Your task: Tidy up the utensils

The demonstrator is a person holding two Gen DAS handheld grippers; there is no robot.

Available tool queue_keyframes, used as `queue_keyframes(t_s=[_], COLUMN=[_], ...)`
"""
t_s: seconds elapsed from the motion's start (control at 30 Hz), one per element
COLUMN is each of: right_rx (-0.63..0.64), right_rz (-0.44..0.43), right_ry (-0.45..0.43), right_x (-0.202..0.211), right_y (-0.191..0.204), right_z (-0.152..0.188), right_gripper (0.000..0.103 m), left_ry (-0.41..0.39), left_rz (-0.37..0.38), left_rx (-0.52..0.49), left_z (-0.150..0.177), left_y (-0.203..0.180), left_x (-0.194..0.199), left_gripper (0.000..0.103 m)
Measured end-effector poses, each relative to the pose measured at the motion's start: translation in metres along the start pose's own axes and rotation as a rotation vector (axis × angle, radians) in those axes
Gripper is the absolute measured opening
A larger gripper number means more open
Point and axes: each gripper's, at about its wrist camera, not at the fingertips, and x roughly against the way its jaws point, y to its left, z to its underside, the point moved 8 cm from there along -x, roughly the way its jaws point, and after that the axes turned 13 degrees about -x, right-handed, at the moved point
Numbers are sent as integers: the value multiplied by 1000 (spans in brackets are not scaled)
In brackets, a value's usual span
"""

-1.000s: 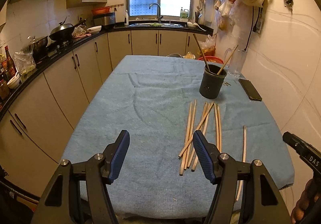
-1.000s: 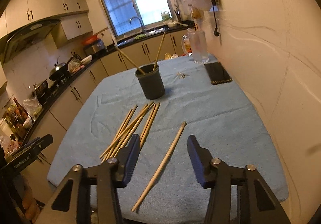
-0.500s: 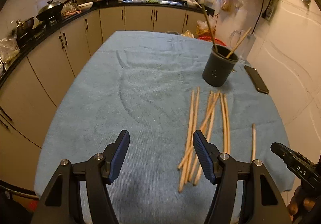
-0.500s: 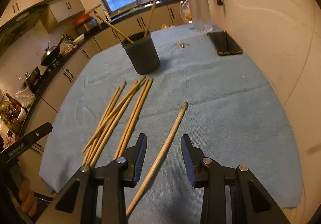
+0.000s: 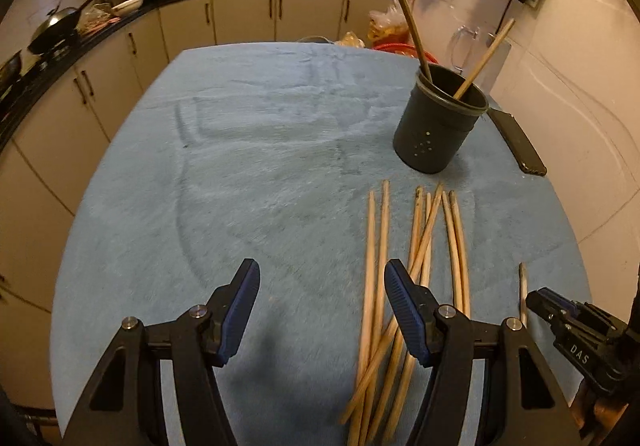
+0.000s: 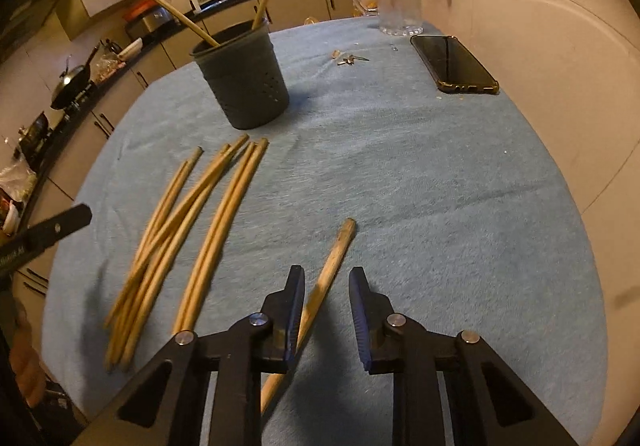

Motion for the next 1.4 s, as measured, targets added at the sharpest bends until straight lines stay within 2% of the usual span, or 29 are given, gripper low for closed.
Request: queue_keyframes(t_s=[0.1, 0.23, 0.33, 0.37, 0.4, 0.63, 0.77, 1.03, 1.17, 1.2, 1.3, 1.4], right_rx=[10, 33, 61, 64, 66, 50, 54, 97, 149, 163, 149, 93], right_rz=[8, 23, 32, 30, 28, 7, 5, 40, 101, 114, 89, 6], right_ry=[5, 11, 8, 7, 8, 15, 13, 16, 33, 37, 44, 49], right_x=[-5, -14, -18, -19, -20, -25, -28, -34, -37, -38, -42, -41], right_y=[-1, 2, 7, 8, 9, 8, 9, 14, 21, 23, 27, 32], right_z=[-2, -1, 0, -1, -2, -10, -14, -18, -19, -20, -26, -35], right_gripper=[24, 20, 15, 14, 13, 12, 12, 13, 14, 13, 10, 9], left_ry=[30, 76, 113, 130, 141, 166, 184, 206, 208, 208, 196, 146], left_rz=[40, 85, 78, 76, 84, 131, 117, 17, -10, -17, 6, 29], left_rx=[1, -4, -34, -36, -35, -40, -63, -156, -174, -180, -171, -75], left_z=[-6, -12, -16, -16, -17, -26, -28, -46, -54, -55, -61, -67], left_y=[-6, -13, -17, -18, -19, -27, -28, -38, -41, -41, -42, -25], left_x=[-18, -45, -61, -66, -69, -77, -84, -98, -104, -103, -106, -92], left_gripper=[50, 47, 32, 24, 21, 21, 21, 21, 15, 11, 6, 5])
